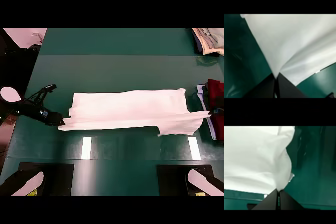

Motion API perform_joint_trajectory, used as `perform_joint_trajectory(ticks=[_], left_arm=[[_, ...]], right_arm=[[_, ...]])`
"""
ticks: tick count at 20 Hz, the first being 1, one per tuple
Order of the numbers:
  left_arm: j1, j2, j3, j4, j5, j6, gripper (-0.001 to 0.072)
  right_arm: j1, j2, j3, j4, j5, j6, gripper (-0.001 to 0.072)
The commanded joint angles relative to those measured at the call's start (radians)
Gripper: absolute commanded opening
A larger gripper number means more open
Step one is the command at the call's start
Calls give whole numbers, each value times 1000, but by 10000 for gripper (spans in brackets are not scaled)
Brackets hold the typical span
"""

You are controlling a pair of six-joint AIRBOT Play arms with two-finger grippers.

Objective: Fold the shirts.

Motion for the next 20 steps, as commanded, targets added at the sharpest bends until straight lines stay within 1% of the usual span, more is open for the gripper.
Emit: perform_joint_trajectory(ticks=[1, 2, 5, 8, 12, 14, 16, 18, 20], left_arm=[[1, 24, 56, -41, 62, -59, 26], [1, 24, 82, -55, 109, -59, 25], [1, -3, 132, -63, 212, -61, 26], [1, -80, 165, -76, 300, -72, 25], [1, -208, 186, -137, 440, -77, 26], [1, -270, 193, -187, 478, -76, 26], [0, -309, 193, -211, 511, -76, 26], [1, -318, 193, -206, 525, -76, 26], [1, -318, 193, -206, 528, -76, 26]], right_arm=[[1, 57, 2, 175, -77, 3, 17], [10, 43, 2, 208, -88, 0, 17], [71, -30, 2, 199, -143, 1, 17], [98, -116, 2, 199, -245, 24, 17], [98, -218, 2, 200, -315, 39, 17], [98, -251, 3, 210, -352, 39, 18], [98, -264, 3, 247, -425, 39, 18], [98, -262, 6, 303, -513, 39, 18], [99, -264, 22, 326, -570, 39, 18]])
